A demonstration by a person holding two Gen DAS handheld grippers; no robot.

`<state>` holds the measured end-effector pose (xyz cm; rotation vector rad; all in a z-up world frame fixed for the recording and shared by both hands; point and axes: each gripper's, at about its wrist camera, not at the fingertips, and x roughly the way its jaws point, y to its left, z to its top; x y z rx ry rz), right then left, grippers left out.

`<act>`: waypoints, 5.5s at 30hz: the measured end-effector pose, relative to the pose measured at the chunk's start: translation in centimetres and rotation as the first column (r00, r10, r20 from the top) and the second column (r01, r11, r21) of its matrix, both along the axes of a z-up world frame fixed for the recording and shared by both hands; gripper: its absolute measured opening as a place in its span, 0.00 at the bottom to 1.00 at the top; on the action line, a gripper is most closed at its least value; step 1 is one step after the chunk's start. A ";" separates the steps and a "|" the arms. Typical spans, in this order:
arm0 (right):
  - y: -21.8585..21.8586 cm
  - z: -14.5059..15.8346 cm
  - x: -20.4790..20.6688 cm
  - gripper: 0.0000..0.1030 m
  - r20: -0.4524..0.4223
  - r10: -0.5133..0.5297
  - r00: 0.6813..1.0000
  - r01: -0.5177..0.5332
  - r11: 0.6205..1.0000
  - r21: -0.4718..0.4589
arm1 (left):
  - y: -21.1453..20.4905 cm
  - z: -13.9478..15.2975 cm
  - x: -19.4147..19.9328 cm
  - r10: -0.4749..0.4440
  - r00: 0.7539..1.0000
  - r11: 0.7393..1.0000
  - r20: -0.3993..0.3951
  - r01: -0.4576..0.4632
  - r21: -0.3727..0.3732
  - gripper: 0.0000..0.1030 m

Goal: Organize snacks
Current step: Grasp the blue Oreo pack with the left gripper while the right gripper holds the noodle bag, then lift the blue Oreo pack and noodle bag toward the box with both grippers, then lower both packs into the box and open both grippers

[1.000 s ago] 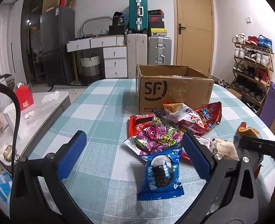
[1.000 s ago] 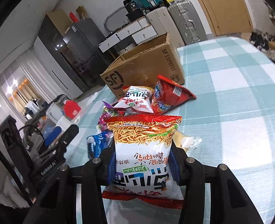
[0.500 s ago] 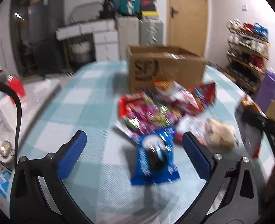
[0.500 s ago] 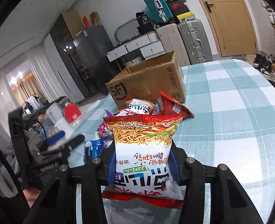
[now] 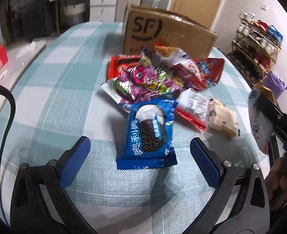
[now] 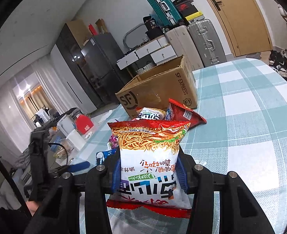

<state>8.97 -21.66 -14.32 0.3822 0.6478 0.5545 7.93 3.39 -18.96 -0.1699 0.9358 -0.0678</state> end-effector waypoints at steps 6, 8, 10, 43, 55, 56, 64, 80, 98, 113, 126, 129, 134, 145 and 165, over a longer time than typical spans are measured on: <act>0.1 0.0 -0.1 0.46 -0.002 -0.001 1.000 0.001 1.000 0.012 | -0.1 0.0 1.3 0.037 0.999 0.998 -0.007 -0.037 0.046 0.99; 0.1 0.0 -0.1 0.46 -0.004 0.004 1.000 -0.004 1.000 0.014 | 0.0 -0.2 1.9 0.058 0.998 0.997 -0.024 -0.057 0.050 0.99; 0.0 -0.1 -0.1 0.46 -0.003 0.006 1.000 -0.006 1.000 0.015 | 0.2 -0.5 2.4 0.085 0.995 0.996 -0.050 -0.084 0.027 0.99; -0.5 1.0 -1.9 0.46 0.082 0.003 0.997 -0.006 0.999 0.036 | -0.8 4.7 -1.5 -0.041 0.998 0.995 0.042 0.036 0.096 0.41; -1.0 1.9 -3.2 0.46 0.083 -0.025 0.996 0.020 0.998 0.062 | -0.3 10.7 -2.7 -0.049 0.993 0.995 0.107 0.039 0.094 0.41; -1.1 2.1 -3.2 0.46 0.074 -0.026 0.997 0.022 0.998 0.060 | -0.5 11.1 -2.7 -0.063 0.991 0.995 0.115 0.053 0.090 0.41; -0.9 8.1 -4.3 0.46 0.131 -0.026 0.991 0.022 0.999 0.027 | -1.9 16.0 -2.9 -0.132 0.970 0.991 0.207 0.122 0.061 0.41; 0.7 19.1 0.0 0.46 0.148 -0.010 0.989 0.005 0.999 0.032 | -2.8 24.2 0.5 -0.187 0.935 0.982 0.300 0.180 0.051 0.41; 3.7 27.6 13.3 0.46 0.170 0.050 0.984 -0.055 0.998 0.025 | -5.0 30.3 17.4 -0.223 0.932 0.975 0.286 0.220 0.044 0.41; 7.6 17.4 26.5 0.46 -0.052 0.044 0.998 -0.049 0.994 -0.100 | -1.4 18.8 29.5 -0.082 0.996 0.995 0.032 0.084 -0.058 0.41; 8.3 10.1 30.7 0.46 -0.194 0.060 0.979 -0.080 0.992 -0.101 | 0.5 11.1 31.9 -0.032 0.998 0.998 -0.052 0.029 -0.055 0.41; 8.7 8.9 31.0 0.46 -0.210 0.059 0.976 -0.084 0.990 -0.113 | 0.6 10.2 32.1 -0.032 0.997 0.998 -0.065 0.028 -0.064 0.41; 9.0 7.5 31.5 0.49 -0.244 0.046 0.969 -0.081 0.988 -0.135 | 0.3 10.0 32.0 -0.031 0.997 0.998 -0.068 0.028 -0.051 0.41; 8.1 9.0 29.3 0.75 -0.159 0.021 0.987 -0.048 0.985 -0.165 | 0.2 12.5 28.9 -0.031 0.999 0.999 -0.043 0.031 -0.011 0.56; 6.6 19.7 13.2 0.90 0.202 0.077 0.976 -0.035 0.978 -0.205 | -1.0 21.6 11.4 -0.044 0.952 0.991 0.304 0.003 0.134 0.77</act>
